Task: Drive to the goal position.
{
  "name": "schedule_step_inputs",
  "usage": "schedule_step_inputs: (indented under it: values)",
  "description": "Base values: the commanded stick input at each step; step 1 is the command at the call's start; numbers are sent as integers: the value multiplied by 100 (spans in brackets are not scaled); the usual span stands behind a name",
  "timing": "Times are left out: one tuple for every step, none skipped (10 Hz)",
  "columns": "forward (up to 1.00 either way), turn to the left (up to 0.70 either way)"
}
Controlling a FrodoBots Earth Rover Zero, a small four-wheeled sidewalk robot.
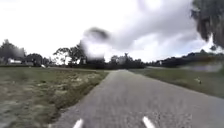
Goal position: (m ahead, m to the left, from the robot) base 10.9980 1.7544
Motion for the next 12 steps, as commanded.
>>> schedule_step_inputs:
  values:
    - [70, 0]
    - [70, 0]
    - [70, 0]
    - [70, 0]
    - [70, 0]
    - [70, 0]
    - [70, 0]
    - [70, 0]
    - [70, 0]
    - [70, 0]
    - [70, 0]
    - [70, 0]
